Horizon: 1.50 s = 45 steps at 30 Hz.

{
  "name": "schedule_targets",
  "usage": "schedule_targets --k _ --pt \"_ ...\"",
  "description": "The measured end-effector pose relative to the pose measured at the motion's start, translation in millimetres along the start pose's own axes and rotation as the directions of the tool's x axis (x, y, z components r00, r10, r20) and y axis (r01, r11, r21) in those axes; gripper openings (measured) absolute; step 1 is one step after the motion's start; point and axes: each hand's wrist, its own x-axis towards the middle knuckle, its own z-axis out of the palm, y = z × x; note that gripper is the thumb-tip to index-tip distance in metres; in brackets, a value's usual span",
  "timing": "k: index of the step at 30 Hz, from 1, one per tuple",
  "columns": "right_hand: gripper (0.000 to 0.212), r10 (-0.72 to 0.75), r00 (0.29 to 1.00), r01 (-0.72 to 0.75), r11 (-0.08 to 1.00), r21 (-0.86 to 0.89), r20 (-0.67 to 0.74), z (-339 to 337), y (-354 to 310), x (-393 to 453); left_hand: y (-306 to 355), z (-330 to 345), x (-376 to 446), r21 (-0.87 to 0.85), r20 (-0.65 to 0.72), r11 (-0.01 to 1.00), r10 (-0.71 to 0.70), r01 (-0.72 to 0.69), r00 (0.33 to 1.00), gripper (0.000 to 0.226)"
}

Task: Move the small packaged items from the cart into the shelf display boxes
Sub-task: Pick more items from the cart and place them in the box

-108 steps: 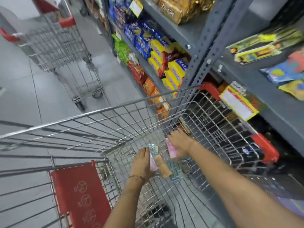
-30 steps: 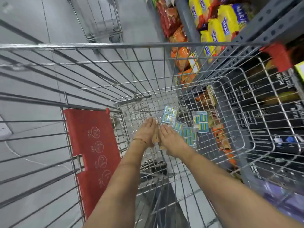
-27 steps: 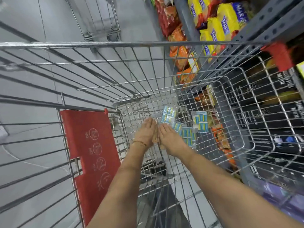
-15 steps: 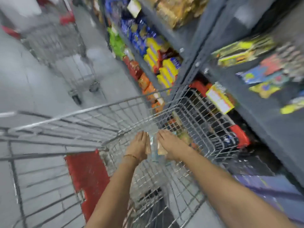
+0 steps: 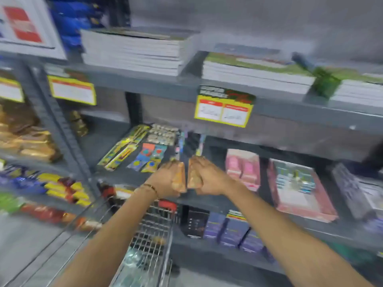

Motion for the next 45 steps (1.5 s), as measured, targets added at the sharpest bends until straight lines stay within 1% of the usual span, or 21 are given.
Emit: schedule_targets --k 3,4,7,9,11,13,15,17,20,23,25,28,30,32,33,35,37,39,42,44,45 --pt "0.098 0.176 0.984 -0.175 0.984 0.030 -0.030 -28.4 66.3 -29.6 43.9 -11.4 72.7 -0.239 0.089 0.971 0.008 0.013 0.996 0.089" --pt "0.097 0.220 0.975 -0.219 0.975 0.044 -0.017 -33.6 87.4 -37.7 58.3 -11.6 93.0 -0.278 0.111 0.961 0.021 0.011 0.994 0.093" --pt "0.085 0.319 0.947 -0.321 0.944 0.071 0.034 -41.1 138.1 -56.0 98.1 -3.4 142.1 -0.308 0.163 0.951 0.066 -0.013 0.984 0.084" --pt "0.078 0.353 0.935 -0.355 0.927 0.124 0.037 -39.5 160.4 -62.4 113.5 6.4 167.6 -0.329 0.196 0.944 0.072 -0.003 0.978 0.081" --pt "0.083 0.337 0.940 -0.338 0.917 0.210 0.041 -36.9 173.8 -63.8 121.7 16.4 188.1 -0.342 0.215 0.940 0.076 0.003 0.974 0.084" --pt "0.084 0.283 0.959 -0.280 0.926 0.252 0.026 -35.7 179.8 -59.7 125.9 22.3 201.2 -0.352 0.250 0.936 0.101 -0.007 0.963 0.087" --pt "0.085 0.246 0.969 -0.244 0.941 0.235 0.022 -34.4 187.3 -53.2 126.8 27.9 210.8 -0.386 0.288 0.923 0.123 -0.003 0.950 0.078" --pt "0.089 0.284 0.952 -0.301 0.937 0.176 0.115 -33.4 192.5 -49.7 121.6 35.1 214.8 -0.408 0.312 0.912 0.095 0.043 0.945 0.074" --pt "0.095 0.330 0.927 -0.352 0.929 0.113 0.176 -30.6 194.9 -49.3 112.0 39.1 207.0 -0.376 0.291 0.924 0.050 0.067 0.955 0.088" --pt "0.092 0.314 0.946 -0.323 0.937 0.135 0.086 -31.7 181.8 -46.1 98.6 33.6 187.4 -0.417 0.195 0.900 -0.046 0.125 0.980 0.103" --pt "0.085 0.297 0.955 -0.296 0.947 0.129 0.004 -35.0 162.8 -38.3 83.5 24.9 166.7 -0.432 0.138 0.885 -0.126 0.174 0.982 0.105" --pt "0.077 0.150 0.988 -0.143 0.981 0.134 -0.044 -25.9 108.8 -12.5 50.1 19.3 111.2 -0.461 0.127 0.833 -0.277 0.304 0.952 0.100" --pt "0.073 0.053 0.998 -0.047 0.986 0.159 -0.033 -7.3 61.2 9.2 22.4 24.5 59.1 -0.427 0.164 0.792 -0.407 0.436 0.899 0.096" --pt "0.070 -0.051 0.997 0.041 0.986 0.165 0.061 19.8 12.5 28.3 -2.9 34.0 2.2 -0.393 0.203 0.728 -0.527 0.561 0.825 0.090" --pt "0.069 -0.130 0.983 0.107 0.978 0.177 0.128 40.5 -19.0 39.9 -19.1 40.0 -37.3 -0.387 0.220 0.676 -0.593 0.627 0.774 0.087" --pt "0.066 -0.222 0.948 0.186 0.968 0.171 0.226 70.5 -54.9 49.3 -34.8 54.4 -90.8 -0.395 0.255 0.584 -0.671 0.709 0.696 0.087" --pt "0.064 -0.309 0.897 0.272 0.949 0.156 0.316 107.5 -91.9 60.1 -48.5 72.6 -148.1 -0.368 0.301 0.482 -0.748 0.795 0.592 0.091" --pt "0.064 -0.381 0.828 0.358 0.924 0.135 0.412 148.6 -125.2 69.3 -61.5 99.7 -198.5 -0.337 0.349 0.396 -0.790 0.854 0.504 0.096" --pt "0.067 -0.420 0.712 0.470 0.880 0.062 0.563 215.7 -159.8 80.1 -77.2 155.0 -256.0 -0.286 0.448 0.332 -0.783 0.899 0.432 0.105" --pt "0.067 -0.404 0.638 0.529 0.848 0.008 0.655 259.8 -171.9 85.8 -82.1 196.5 -281.3 -0.232 0.513 0.325 -0.760 0.917 0.399 0.109" --pt "0.066 -0.390 0.616 0.548 0.836 -0.016 0.685 280.3 -174.3 88.3 -84.0 215.5 -291.1 -0.203 0.536 0.332 -0.749 0.921 0.388 0.110"
